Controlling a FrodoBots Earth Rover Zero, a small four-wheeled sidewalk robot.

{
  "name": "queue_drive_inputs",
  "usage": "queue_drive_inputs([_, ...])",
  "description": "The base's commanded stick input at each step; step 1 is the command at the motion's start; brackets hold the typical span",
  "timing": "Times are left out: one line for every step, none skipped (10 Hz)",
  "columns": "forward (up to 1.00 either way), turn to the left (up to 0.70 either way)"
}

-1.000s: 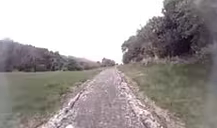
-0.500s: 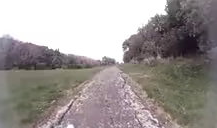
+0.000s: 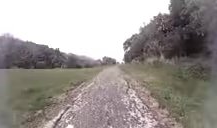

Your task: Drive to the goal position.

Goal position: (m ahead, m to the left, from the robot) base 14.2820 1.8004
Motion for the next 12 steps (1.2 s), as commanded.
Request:
queue_drive_inputs([0.85, 0.0])
queue_drive_inputs([0.85, 0.0])
queue_drive_inputs([0.85, 0.0])
queue_drive_inputs([0.85, -0.19])
queue_drive_inputs([0.85, -0.28])
queue_drive_inputs([0.85, -0.09])
queue_drive_inputs([0.85, -0.03])
queue_drive_inputs([0.85, 0.0])
queue_drive_inputs([0.85, 0.0])
queue_drive_inputs([0.85, 0.0])
queue_drive_inputs([0.85, 0.0])
queue_drive_inputs([0.85, 0.0])
